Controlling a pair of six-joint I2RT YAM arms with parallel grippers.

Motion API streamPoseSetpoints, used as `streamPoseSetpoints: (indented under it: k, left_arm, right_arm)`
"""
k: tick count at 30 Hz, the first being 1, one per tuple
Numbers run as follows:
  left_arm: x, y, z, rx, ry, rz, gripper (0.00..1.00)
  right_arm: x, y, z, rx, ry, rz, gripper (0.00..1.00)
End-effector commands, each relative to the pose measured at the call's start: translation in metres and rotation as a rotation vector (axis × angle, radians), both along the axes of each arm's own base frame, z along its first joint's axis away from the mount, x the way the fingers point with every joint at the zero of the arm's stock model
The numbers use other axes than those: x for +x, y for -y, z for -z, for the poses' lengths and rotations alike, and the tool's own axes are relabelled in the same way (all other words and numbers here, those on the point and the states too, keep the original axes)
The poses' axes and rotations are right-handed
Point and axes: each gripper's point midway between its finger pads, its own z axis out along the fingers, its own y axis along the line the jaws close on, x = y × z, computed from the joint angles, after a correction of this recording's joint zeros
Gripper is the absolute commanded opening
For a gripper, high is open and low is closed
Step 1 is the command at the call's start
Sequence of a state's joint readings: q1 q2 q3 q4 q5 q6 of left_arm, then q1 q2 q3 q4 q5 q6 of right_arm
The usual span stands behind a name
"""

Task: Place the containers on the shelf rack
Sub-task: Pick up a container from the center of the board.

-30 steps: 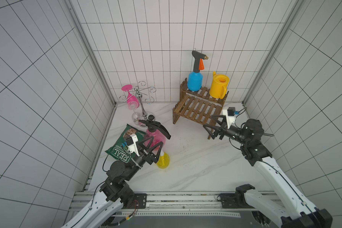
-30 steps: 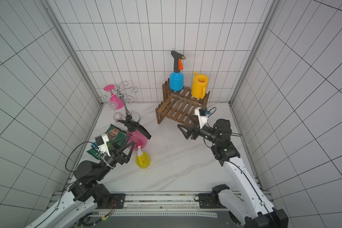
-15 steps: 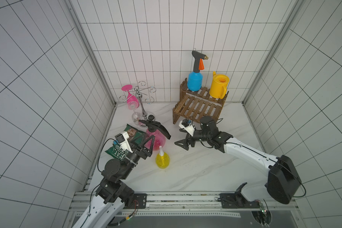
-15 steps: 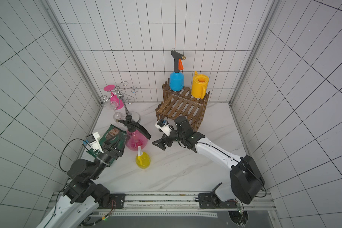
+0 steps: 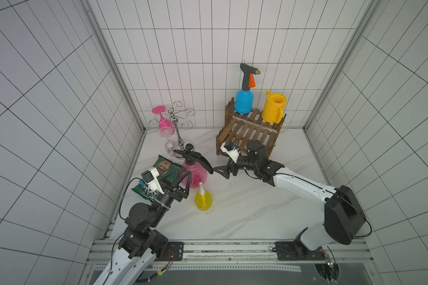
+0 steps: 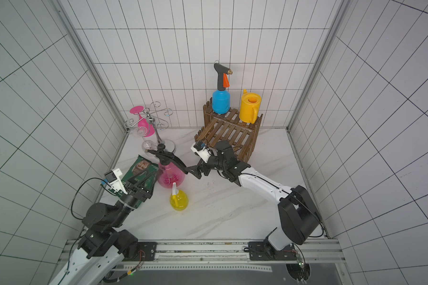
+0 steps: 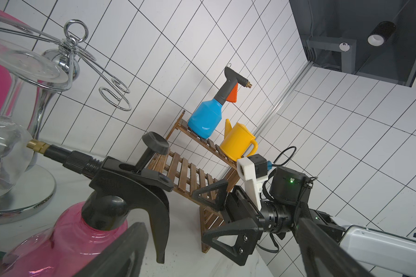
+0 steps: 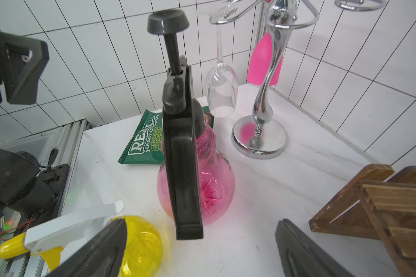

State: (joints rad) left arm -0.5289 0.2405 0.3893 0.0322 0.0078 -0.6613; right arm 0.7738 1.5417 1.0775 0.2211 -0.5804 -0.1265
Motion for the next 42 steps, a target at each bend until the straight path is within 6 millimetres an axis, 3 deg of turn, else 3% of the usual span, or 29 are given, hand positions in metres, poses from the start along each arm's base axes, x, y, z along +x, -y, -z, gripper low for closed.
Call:
streamPoseSetpoints:
  k: [1, 14, 28, 38, 42]
  left_arm:
    - [0.000, 0.002, 0.009, 0.029, 0.001, 0.003, 0.98]
    - [0.005, -0.003, 0.010, 0.057, 0.049, -0.034, 0.98]
    - [0.006, -0.021, 0.014, 0.025, 0.010, -0.118, 0.99]
    - [-0.002, -0.032, 0.011, -0.009, 0.028, -0.152, 0.99]
    - [-0.003, -0.032, 0.010, -0.008, 0.031, -0.149, 0.99]
  right_arm:
    - [0.004, -0.012, -0.019, 0.091, 0.008, -0.004, 0.99]
    - [0.004, -0.019, -0.003, 0.026, -0.025, -0.039, 0.99]
    - [0.015, -0.028, 0.001, 0.013, -0.072, -0.033, 0.99]
    - [0.019, -0.053, -0.001, 0.035, -0.143, -0.098, 1.00]
    - [0.017, -0.067, 0.002, 0.011, -0.135, -0.108, 0.96]
